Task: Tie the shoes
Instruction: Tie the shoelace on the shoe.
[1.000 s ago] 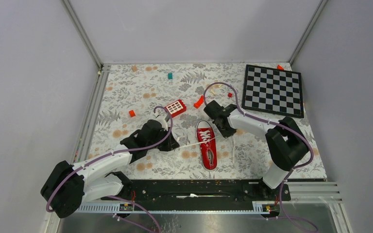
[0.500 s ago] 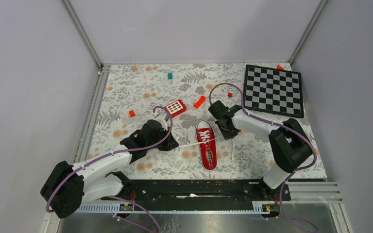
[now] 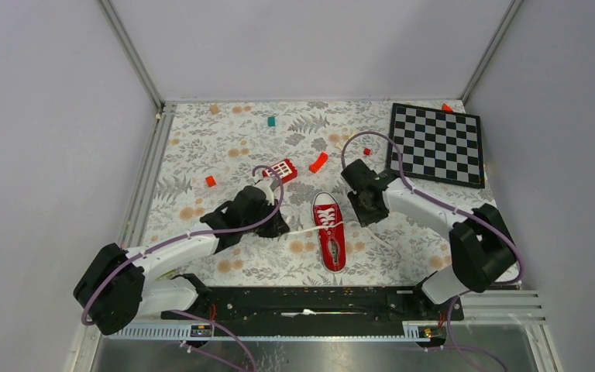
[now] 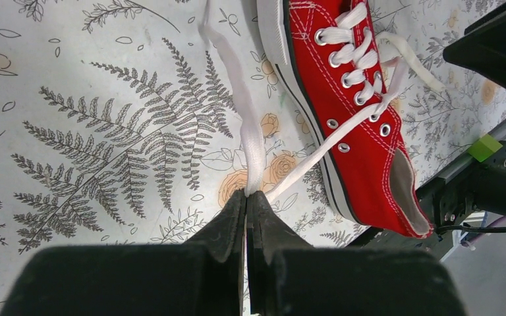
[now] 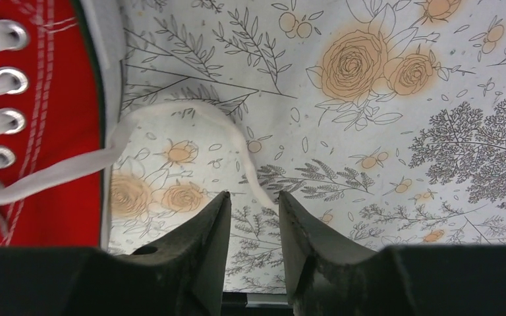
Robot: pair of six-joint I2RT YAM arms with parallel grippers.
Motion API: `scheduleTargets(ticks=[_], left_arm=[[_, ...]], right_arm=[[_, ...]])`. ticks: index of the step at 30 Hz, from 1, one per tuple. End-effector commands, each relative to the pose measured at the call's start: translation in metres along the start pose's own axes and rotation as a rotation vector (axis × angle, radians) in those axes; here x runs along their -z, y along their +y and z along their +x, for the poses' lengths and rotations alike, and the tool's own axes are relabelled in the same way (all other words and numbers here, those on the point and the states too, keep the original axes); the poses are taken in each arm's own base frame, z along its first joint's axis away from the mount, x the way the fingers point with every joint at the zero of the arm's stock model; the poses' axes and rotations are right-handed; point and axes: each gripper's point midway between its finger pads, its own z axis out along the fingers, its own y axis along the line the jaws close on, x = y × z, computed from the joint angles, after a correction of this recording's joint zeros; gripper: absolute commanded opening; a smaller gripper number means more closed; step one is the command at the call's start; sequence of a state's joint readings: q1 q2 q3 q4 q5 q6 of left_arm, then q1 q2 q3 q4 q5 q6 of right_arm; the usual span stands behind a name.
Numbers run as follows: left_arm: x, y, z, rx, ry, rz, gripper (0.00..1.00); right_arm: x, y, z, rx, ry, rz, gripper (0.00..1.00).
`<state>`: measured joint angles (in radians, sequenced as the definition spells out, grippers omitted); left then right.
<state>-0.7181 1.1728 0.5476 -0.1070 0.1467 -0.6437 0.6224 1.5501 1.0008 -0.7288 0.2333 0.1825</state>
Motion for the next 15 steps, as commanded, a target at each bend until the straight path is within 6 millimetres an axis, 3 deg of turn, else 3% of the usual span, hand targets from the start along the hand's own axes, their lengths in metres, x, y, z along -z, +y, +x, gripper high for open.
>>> scheduleTargets(ticks=[1,4,5,9,10,11,15], left_arm=[[0.009,-0.019,-0.028,-0.033,-0.083,0.038,0.00],[0.017,-0.018,-0.026,-0.036,-0.074,0.031,0.00],[0.019,-0.018,-0.023,-0.031,-0.064,0.028,0.05],[0.031,-0.015,-0.017,0.035,-0.080,-0.021,0.53],[0.035,-0.018,-0.016,0.040,-0.095,-0.029,0.85],[0.041,-0.020,-0.019,0.042,-0.127,-0.035,0.97],[0.067,-0.024,-0.044,0.037,-0.286,-0.046,0.99]], right_arm=[[0.027,0.005,-0.003,-0.042,-0.061,-0.081,0.41],[0.038,0.007,-0.010,-0.067,-0.111,-0.107,0.45],[0.041,0.007,-0.012,-0.078,-0.128,-0.112,0.45],[0.047,0.006,-0.019,-0.112,-0.173,-0.111,0.46],[0.046,0.005,-0.019,-0.119,-0.175,-0.107,0.47],[0.046,0.005,-0.020,-0.122,-0.176,-0.105,0.47],[0.047,0.005,-0.022,-0.142,-0.191,-0.106,0.47]])
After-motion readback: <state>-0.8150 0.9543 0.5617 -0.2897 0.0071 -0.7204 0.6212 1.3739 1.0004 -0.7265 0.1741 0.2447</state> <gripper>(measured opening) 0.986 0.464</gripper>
